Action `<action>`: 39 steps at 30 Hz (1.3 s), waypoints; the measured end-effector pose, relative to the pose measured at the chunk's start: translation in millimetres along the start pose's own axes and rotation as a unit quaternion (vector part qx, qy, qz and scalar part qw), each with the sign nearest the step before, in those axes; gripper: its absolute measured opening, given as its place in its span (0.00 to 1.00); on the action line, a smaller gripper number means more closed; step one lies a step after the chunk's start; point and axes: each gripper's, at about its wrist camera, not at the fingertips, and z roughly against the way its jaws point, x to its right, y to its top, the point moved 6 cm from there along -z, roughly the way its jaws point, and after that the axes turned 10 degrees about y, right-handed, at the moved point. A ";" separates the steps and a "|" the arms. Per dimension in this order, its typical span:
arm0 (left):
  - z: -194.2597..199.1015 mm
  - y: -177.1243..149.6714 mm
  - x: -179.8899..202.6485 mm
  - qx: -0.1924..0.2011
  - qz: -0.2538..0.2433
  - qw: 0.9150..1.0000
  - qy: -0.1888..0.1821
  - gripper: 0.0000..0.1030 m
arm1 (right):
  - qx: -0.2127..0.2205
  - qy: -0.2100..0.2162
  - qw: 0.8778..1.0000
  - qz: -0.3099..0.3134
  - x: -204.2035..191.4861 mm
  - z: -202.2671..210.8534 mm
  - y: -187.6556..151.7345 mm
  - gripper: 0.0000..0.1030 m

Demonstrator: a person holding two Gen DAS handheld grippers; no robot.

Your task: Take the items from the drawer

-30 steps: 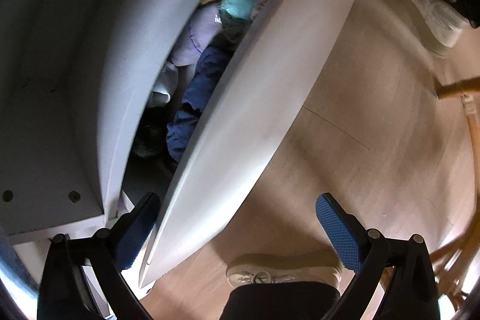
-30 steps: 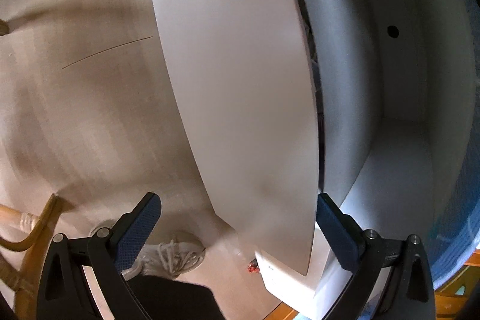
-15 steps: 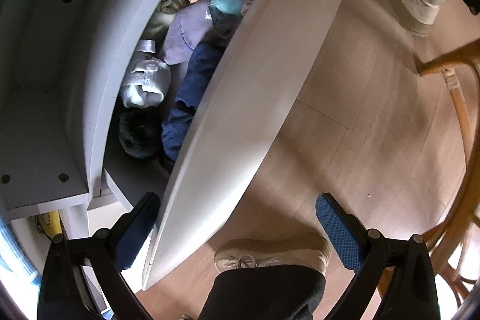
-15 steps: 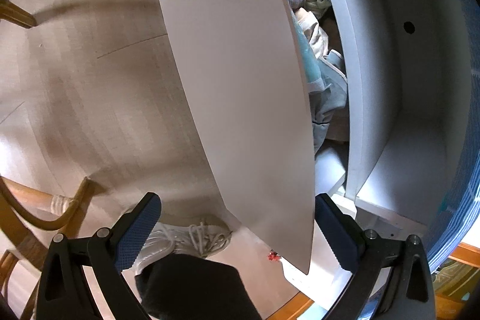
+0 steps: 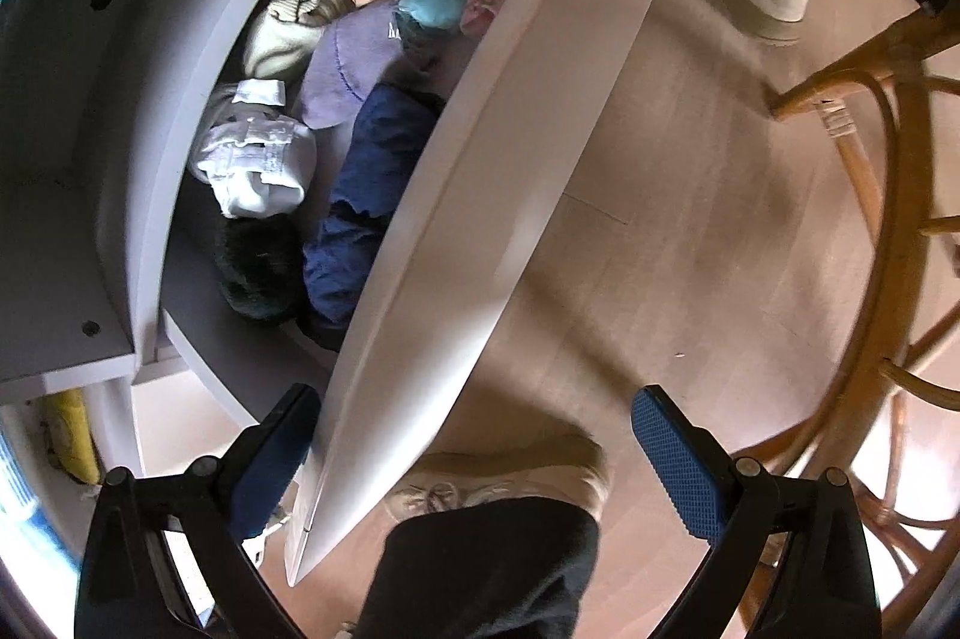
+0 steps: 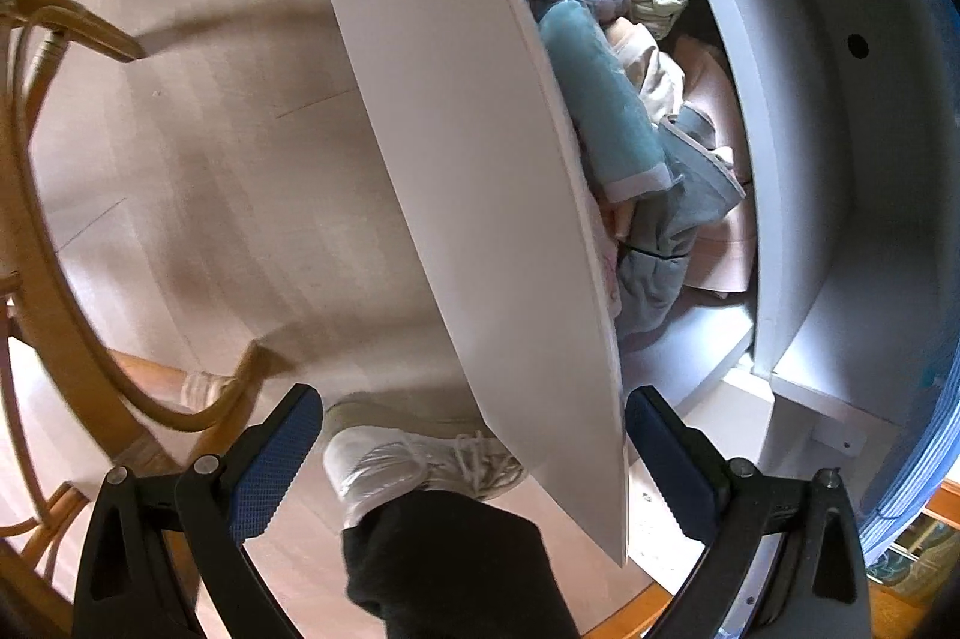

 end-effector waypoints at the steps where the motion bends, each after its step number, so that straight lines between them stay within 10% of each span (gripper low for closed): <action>1: 2.7 -0.8 -0.1 0.000 0.002 1.000 -0.008 1.00 | 0.001 0.008 1.000 -0.001 -1.6 2.4 -0.5 1.00; 17: 27.9 -26.9 25.0 0.002 -0.044 0.997 -0.060 1.00 | -0.013 0.108 0.994 -0.016 -24.4 2.8 -11.8 0.89; 24: 20.2 -32.7 29.7 -0.015 -0.031 0.996 -0.078 0.99 | 0.107 0.177 0.975 -0.076 -7.7 48.2 9.5 0.87; 31: 20.6 -30.7 29.2 -0.011 -0.021 0.995 -0.101 0.99 | 0.175 0.107 0.961 -0.188 54.3 64.0 15.7 0.88; 39: 59.4 7.5 -45.6 0.096 0.114 0.987 -0.058 1.00 | 0.089 0.032 0.970 -0.222 71.6 8.5 11.4 0.88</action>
